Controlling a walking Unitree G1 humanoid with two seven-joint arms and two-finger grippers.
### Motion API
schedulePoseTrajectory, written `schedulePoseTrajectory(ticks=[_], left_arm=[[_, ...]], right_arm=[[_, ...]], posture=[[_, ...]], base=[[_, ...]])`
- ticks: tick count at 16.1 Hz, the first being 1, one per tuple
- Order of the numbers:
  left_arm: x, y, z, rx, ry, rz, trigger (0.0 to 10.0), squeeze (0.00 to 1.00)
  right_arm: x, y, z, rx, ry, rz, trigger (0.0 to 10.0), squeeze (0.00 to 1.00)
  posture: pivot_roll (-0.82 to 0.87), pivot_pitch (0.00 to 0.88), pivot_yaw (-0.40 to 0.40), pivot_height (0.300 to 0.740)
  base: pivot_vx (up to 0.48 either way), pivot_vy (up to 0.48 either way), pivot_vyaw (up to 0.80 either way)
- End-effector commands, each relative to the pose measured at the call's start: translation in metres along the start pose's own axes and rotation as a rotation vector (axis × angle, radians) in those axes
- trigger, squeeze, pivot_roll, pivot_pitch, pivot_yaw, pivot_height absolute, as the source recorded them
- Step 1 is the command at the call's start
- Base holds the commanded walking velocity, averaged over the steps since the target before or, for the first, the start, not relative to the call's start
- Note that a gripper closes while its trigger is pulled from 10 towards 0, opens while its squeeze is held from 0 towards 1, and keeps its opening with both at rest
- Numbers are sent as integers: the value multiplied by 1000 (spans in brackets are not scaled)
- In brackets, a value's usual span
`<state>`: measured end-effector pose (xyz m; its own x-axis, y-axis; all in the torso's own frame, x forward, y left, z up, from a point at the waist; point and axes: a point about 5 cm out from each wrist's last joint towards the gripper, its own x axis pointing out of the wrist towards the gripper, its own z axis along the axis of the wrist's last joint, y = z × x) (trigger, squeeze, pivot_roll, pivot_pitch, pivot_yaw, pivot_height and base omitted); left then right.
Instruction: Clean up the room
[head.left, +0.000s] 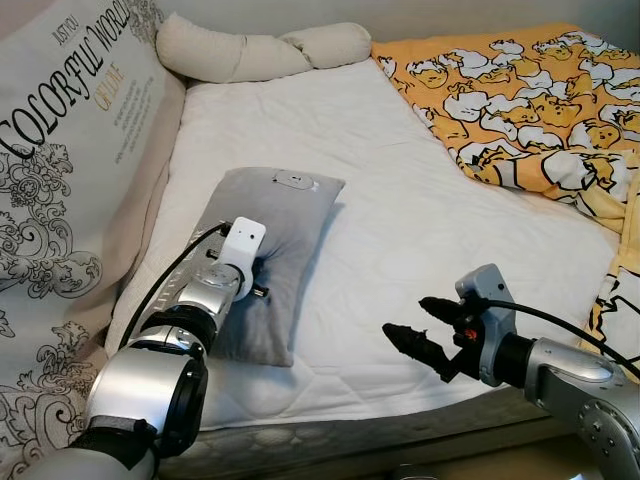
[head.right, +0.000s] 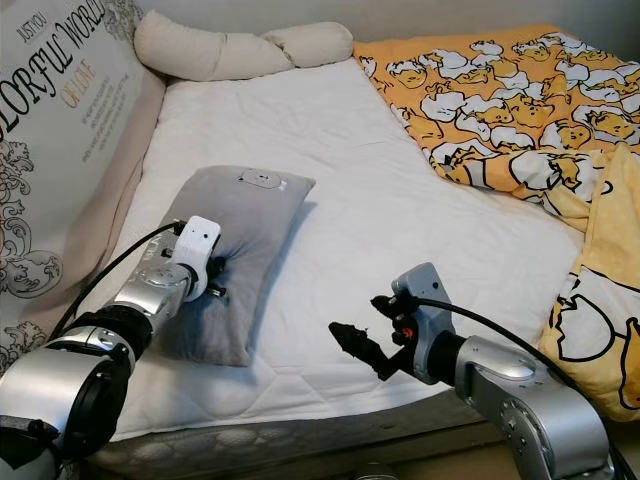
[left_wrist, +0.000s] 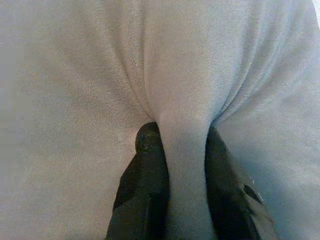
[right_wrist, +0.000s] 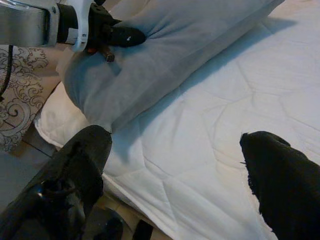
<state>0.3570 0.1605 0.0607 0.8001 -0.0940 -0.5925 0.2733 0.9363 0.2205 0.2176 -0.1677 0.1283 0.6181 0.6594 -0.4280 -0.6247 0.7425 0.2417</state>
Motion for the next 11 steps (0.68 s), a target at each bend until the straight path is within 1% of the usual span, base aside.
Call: schedulePoseTrajectory(ticks=[1, 4, 5, 6, 9, 10, 11], left_arm=[[-1, 3, -23, -11, 89, 7, 0, 0], [-1, 5, -22, -24, 77, 12, 0, 0], [-2, 6, -21, -38, 66, 15, 0, 0], [-2, 9, -19, -28, 40, 19, 0, 0], [-4, 19, -7, 18, -62, 40, 0, 0], [-5, 22, -1, 25, -111, 45, 0, 0], [-8, 28, 10, 18, -177, 60, 0, 0]], right_arm=[[1, 2, 6, -24, -17, 30, 10000, 0], [1, -4, 6, -30, -20, 0, 10000, 0], [2, -7, 5, -30, -26, -23, 10000, 0], [3, -12, 6, -23, -49, -58, 10000, 0], [11, -21, 6, 2, -117, -159, 10000, 0], [15, -24, 6, 12, -139, -197, 10000, 0], [18, -27, 7, 21, -172, -254, 10000, 0]], posture=[[-289, 0, 110, 740], [-271, 0, 112, 740], [-261, 0, 114, 740], [-232, 0, 124, 740], [-182, 0, 136, 740], [-163, 0, 144, 740], [-147, 0, 149, 740]], base=[[0, 0, 0], [0, 0, 0], [0, 0, 0], [0, 0, 0], [0, 0, 0], [0, 0, 0], [0, 0, 0]])
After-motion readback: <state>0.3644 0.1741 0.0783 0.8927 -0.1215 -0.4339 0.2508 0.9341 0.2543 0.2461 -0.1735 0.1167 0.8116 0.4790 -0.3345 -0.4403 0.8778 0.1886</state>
